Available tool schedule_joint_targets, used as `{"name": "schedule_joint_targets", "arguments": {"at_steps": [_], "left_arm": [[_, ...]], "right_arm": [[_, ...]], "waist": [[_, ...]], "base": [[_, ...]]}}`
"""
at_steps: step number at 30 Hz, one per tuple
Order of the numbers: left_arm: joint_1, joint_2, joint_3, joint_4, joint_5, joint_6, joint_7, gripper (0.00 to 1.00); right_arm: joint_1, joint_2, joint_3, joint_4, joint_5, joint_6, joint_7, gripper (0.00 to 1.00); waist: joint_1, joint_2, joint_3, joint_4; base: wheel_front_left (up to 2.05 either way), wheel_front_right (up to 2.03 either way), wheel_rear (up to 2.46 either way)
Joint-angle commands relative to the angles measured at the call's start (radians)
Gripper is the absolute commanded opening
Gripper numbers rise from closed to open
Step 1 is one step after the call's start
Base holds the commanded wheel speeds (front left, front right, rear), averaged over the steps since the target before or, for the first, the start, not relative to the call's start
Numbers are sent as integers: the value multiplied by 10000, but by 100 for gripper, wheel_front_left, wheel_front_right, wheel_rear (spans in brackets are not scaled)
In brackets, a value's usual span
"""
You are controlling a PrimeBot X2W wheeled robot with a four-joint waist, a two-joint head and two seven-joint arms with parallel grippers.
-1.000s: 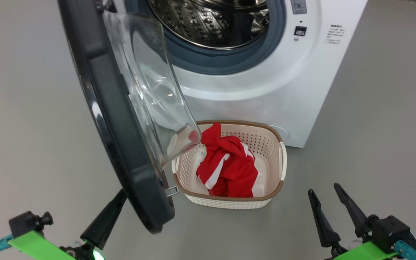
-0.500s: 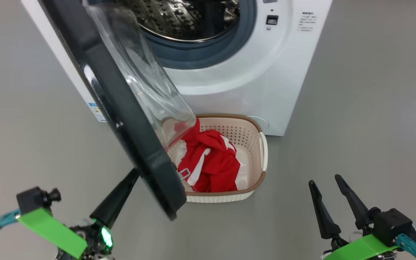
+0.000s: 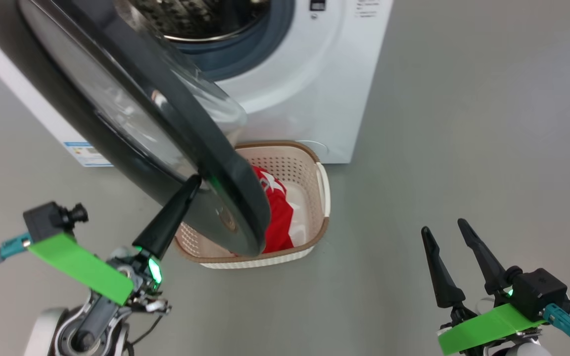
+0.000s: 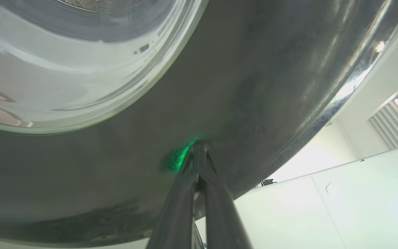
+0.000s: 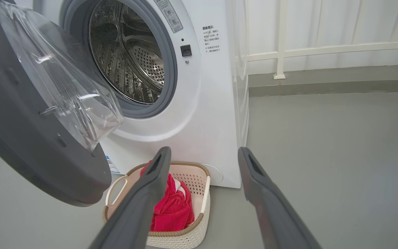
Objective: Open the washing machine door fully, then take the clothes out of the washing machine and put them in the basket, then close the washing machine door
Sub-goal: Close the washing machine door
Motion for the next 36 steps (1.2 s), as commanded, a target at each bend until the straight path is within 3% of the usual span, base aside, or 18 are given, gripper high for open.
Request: {"name": "schedule_joint_targets", "arguments": {"at_steps": [1, 15, 36], "left_arm": [[-502, 167, 195, -211, 62, -61, -86, 0], [-2226, 694, -7, 812, 1, -61, -505, 0], [-5027, 1591, -512, 2811, 297, -61, -2813, 0]], "right_arm": [[-337, -1, 182, -272, 58, 75, -67, 100], [-732, 41, 295, -342, 407, 75, -67, 100], [-872, 43, 495, -390, 909, 75, -67, 100]], "waist": [[0, 0, 321, -414], [0, 0, 1076, -1626], [0, 0, 1486, -2674]], "base": [[0, 0, 0], [0, 0, 0], [0, 0, 0]]}}
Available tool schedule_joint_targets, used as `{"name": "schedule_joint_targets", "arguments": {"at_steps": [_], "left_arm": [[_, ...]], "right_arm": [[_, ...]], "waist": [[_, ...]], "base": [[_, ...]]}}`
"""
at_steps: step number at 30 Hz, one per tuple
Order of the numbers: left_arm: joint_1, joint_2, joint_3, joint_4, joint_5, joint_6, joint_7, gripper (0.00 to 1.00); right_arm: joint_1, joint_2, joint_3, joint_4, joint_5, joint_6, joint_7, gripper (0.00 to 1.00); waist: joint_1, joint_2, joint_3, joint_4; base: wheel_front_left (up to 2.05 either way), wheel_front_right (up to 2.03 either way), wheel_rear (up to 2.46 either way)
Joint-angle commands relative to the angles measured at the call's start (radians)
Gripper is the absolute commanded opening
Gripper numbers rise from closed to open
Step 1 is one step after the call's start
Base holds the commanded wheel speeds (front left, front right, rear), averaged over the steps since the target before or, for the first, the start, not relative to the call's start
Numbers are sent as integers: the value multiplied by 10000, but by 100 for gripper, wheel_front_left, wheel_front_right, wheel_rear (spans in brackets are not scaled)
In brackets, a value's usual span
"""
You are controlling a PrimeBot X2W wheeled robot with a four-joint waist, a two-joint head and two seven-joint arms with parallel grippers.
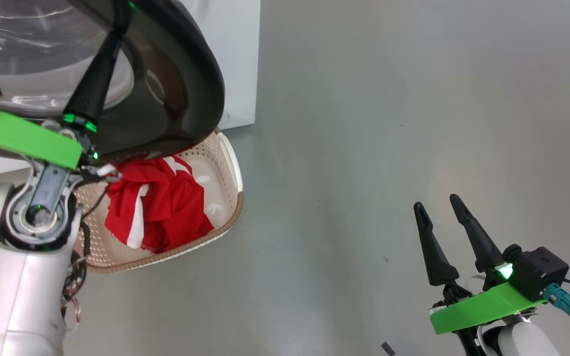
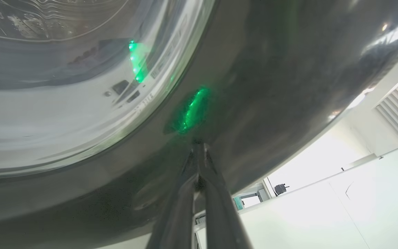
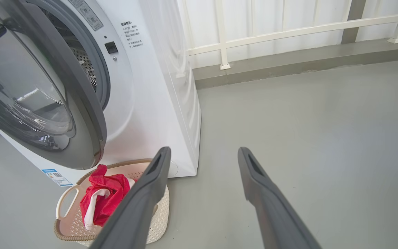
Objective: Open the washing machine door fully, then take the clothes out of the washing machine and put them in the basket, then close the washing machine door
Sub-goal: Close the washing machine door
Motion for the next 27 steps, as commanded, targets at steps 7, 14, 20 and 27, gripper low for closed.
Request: {"name": "schedule_joint_targets", "arguments": {"at_steps": [7, 14, 20, 27], "left_arm": [[-815, 537, -67, 188, 4, -61, -532, 0], [-468, 636, -394, 95, -211, -61, -779, 0], [157, 626, -572, -45, -288, -61, -1099, 0], [1361, 565, -875, -342, -377, -61, -1616, 0]], "right_arm": [[-121, -21, 184, -255, 221, 75, -65, 100], [-12, -20, 55, -235, 143, 75, -65, 100], [146, -20, -81, -214, -10, 75, -65, 100], [373, -20, -250, -166, -213, 75, -65, 100]], "waist": [[0, 0, 13, -99], [0, 0, -198, 99], [0, 0, -464, 382], [0, 0, -840, 837]], "base": [[0, 0, 0], [0, 0, 0], [0, 0, 0], [0, 0, 0]]}}
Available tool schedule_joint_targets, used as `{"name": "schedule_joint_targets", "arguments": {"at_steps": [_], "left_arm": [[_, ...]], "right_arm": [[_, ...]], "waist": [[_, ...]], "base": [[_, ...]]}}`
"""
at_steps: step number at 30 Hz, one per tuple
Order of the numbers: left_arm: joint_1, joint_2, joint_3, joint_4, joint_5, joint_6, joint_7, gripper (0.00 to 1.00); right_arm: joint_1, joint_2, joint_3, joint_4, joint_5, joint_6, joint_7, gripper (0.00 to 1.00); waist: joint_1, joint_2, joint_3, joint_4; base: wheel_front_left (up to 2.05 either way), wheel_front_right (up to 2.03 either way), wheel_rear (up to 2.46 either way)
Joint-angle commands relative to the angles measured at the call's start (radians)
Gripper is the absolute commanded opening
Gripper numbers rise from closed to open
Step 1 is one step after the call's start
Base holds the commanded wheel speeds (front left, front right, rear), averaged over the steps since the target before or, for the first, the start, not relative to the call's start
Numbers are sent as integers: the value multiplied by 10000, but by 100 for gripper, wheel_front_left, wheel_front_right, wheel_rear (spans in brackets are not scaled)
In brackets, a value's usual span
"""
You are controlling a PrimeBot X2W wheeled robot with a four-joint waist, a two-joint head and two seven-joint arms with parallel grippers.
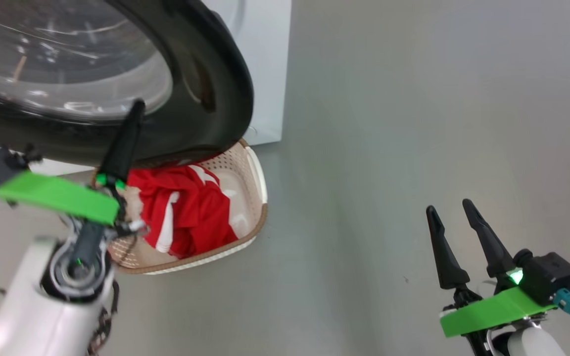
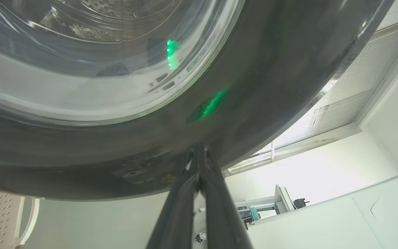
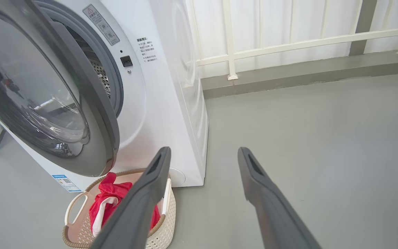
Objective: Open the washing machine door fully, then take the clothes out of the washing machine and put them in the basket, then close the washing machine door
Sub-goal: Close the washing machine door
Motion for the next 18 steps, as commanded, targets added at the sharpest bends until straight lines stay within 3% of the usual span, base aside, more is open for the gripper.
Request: {"name": "schedule_joint_targets", "arguments": {"at_steps": [1, 3, 10, 18], "left_arm": [[126, 312, 253, -327, -79, -63, -110, 0], [494, 322, 167, -421, -61, -63, -247, 0], [1531, 447, -294, -366, 166, -63, -856, 14], [2705, 642, -652, -358, 177, -63, -1708, 42]], "right_arm": [[193, -36, 135, -190, -100, 75, -65, 100], [265, -36, 88, -197, -158, 75, -65, 100], [510, -36, -41, -181, -392, 75, -65, 100], [782, -35, -177, -138, -525, 75, -65, 100]], "waist": [[0, 0, -208, 229], [0, 0, -294, 366], [0, 0, -532, 824], [0, 0, -891, 1022]], "base": [[0, 0, 0], [0, 0, 0], [0, 0, 0], [0, 0, 0]]}}
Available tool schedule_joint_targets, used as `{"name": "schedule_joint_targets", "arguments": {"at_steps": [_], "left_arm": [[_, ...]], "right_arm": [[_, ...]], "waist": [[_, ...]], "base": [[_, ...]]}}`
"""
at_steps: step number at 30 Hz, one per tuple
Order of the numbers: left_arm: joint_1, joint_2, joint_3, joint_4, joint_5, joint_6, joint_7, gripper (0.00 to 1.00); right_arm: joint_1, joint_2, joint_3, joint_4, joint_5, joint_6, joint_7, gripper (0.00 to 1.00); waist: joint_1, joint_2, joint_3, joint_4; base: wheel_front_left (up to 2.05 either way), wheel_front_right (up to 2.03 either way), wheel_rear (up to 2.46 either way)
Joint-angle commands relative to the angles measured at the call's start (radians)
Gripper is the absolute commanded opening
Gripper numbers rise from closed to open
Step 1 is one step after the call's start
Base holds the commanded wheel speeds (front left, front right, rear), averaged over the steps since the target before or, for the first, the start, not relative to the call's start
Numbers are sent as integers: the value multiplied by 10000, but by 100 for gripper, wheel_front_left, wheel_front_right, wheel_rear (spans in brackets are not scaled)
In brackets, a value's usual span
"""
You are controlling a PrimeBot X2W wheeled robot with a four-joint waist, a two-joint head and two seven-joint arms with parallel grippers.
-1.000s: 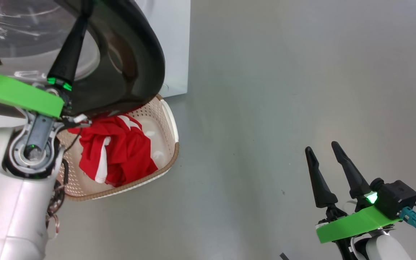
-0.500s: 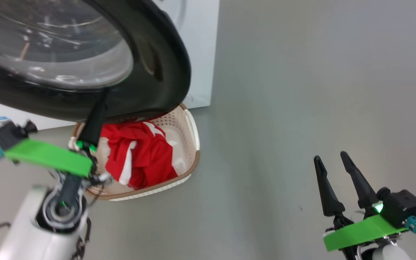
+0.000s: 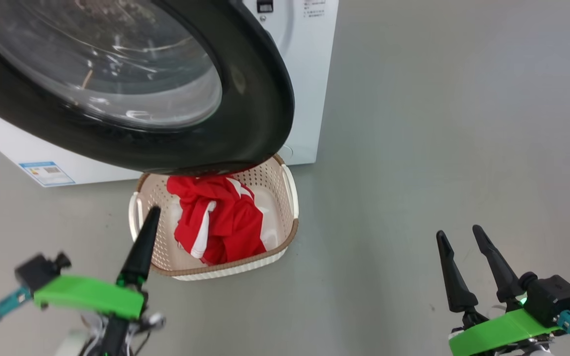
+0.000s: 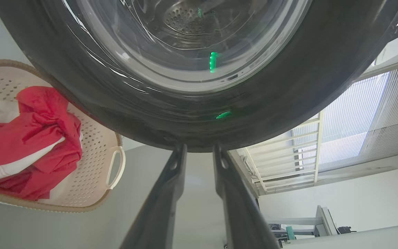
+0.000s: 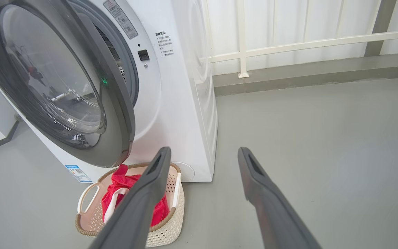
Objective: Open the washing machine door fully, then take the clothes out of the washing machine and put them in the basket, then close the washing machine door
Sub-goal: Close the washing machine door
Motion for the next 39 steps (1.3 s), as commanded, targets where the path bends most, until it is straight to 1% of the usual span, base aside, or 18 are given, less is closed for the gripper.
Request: {"name": "schedule_joint_targets", "arguments": {"at_steps": [1, 2, 3, 5, 7, 15, 18, 22, 24, 27, 35, 39], "left_arm": [[110, 370, 247, -216, 92, -63, -160, 45], [256, 398, 194, -219, 109, -63, -250, 49], [404, 410, 141, -234, 111, -63, -329, 67], [673, 482, 8, -242, 174, -63, -452, 88], [868, 548, -65, -221, 200, -63, -562, 100], [1514, 742, 89, -195, 395, -63, -814, 100], [1740, 850, 102, -114, 831, -63, -848, 100], [2023, 742, 618, -145, 1512, -63, -856, 100], [2190, 696, 765, -165, 2046, -63, -857, 100], [2395, 652, 1026, -204, 3132, -63, -858, 100], [2814, 200, 1839, -313, 6451, -63, -859, 100], [2968, -91, 2353, -319, 8373, -63, -859, 100]], "right_arm": [[37, -45, 169, -216, -199, 75, -65, 100], [79, -45, 156, -213, -205, 75, -65, 100], [119, -45, 137, -213, -208, 75, -65, 100], [212, -45, 91, -212, -206, 75, -65, 100], [276, -45, 38, -217, -191, 75, -65, 100], [556, -61, -136, -211, -187, 75, -65, 100], [681, -84, -231, -223, -171, 75, -65, 100], [827, -87, -326, -246, -165, 75, -65, 100], [891, -86, -362, -252, -164, 75, -65, 100], [970, -83, -414, -265, -156, 75, -65, 100], [1035, -76, -536, -290, -135, 75, -65, 100], [1008, -74, -590, -286, -124, 75, -65, 100]], "waist": [[0, 0, -140, 74], [0, 0, -177, 87], [0, 0, -216, 106], [0, 0, -287, 150], [0, 0, -325, 202], [0, 0, -564, 330], [0, 0, -658, 379], [0, 0, -743, 415], [0, 0, -779, 415], [0, 0, -813, 413], [0, 0, -756, 417], [0, 0, -741, 431]], "base": [[0, 0, 0], [0, 0, 0], [0, 0, 0], [0, 0, 0], [0, 0, 0], [0, 0, 0], [0, 0, 0], [0, 0, 0], [0, 0, 0], [0, 0, 0], [0, 0, 0], [0, 0, 0]]}}
